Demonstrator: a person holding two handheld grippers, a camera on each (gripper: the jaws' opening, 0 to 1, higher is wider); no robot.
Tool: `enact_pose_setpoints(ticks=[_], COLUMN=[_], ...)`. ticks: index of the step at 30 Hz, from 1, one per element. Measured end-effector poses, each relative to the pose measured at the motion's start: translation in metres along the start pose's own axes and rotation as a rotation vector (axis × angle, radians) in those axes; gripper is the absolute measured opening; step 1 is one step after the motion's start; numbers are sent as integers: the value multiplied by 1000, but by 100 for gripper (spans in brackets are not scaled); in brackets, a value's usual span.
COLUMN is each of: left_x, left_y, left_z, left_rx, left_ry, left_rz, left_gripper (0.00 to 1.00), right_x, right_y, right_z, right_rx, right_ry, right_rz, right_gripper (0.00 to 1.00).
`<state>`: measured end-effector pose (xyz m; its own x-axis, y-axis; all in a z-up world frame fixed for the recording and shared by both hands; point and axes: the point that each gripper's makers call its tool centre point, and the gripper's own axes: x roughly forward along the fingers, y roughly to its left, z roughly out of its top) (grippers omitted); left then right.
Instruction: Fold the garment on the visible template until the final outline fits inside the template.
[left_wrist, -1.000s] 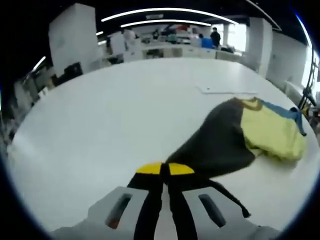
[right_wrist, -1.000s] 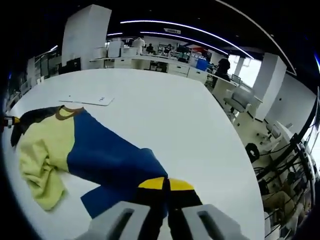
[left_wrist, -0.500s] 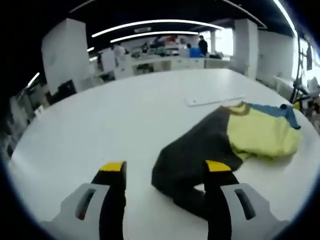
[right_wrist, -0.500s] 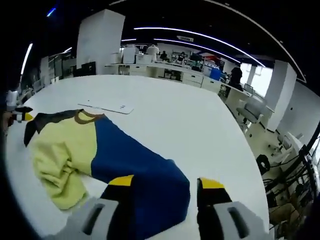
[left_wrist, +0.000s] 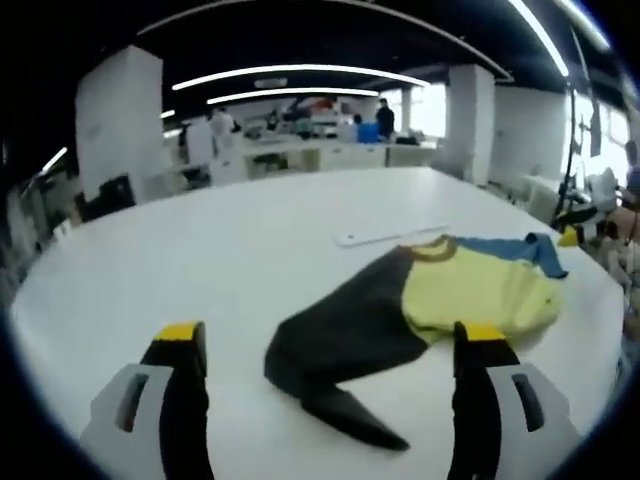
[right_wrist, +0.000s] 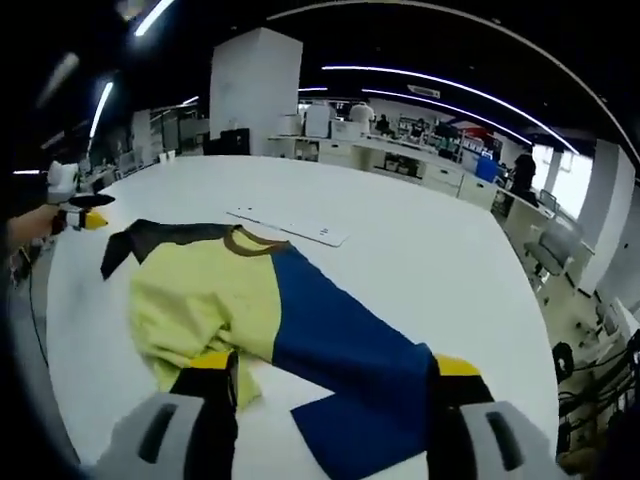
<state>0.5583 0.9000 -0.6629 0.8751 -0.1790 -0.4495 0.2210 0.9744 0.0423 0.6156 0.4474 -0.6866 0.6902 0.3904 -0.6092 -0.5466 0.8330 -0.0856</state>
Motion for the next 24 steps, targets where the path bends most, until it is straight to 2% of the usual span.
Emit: enact_pose_setpoints(ticks=[3, 5, 11, 13, 19, 24], left_x=[-7, -13, -23, -29, -37, -45], left_y=[-7, -17, -31, -44, -58, -74], left_z=[-1, 1, 6, 12, 16, 19], left_rx=[11, 7, 28, 19, 27, 20], left_ry=[2, -6, -15, -29, -32, -44], left_rz=[-13, -27, -56, -69, -101, -121], left_gripper=[99, 99, 99, 99, 99, 98], right_x=[2, -1, -5, -5, -5, 4], right_y=[17, 35, 82, 96, 131, 156], right_z=[6, 12, 29, 34, 41, 38], right_rx=[-14, -31, -69, -68, -109, -137], right_ry=[-10, -23, -61, -70, -80, -67], right_rz=[56, 90, 193, 230, 305, 357], right_gripper=[77, 77, 77, 76, 76, 74])
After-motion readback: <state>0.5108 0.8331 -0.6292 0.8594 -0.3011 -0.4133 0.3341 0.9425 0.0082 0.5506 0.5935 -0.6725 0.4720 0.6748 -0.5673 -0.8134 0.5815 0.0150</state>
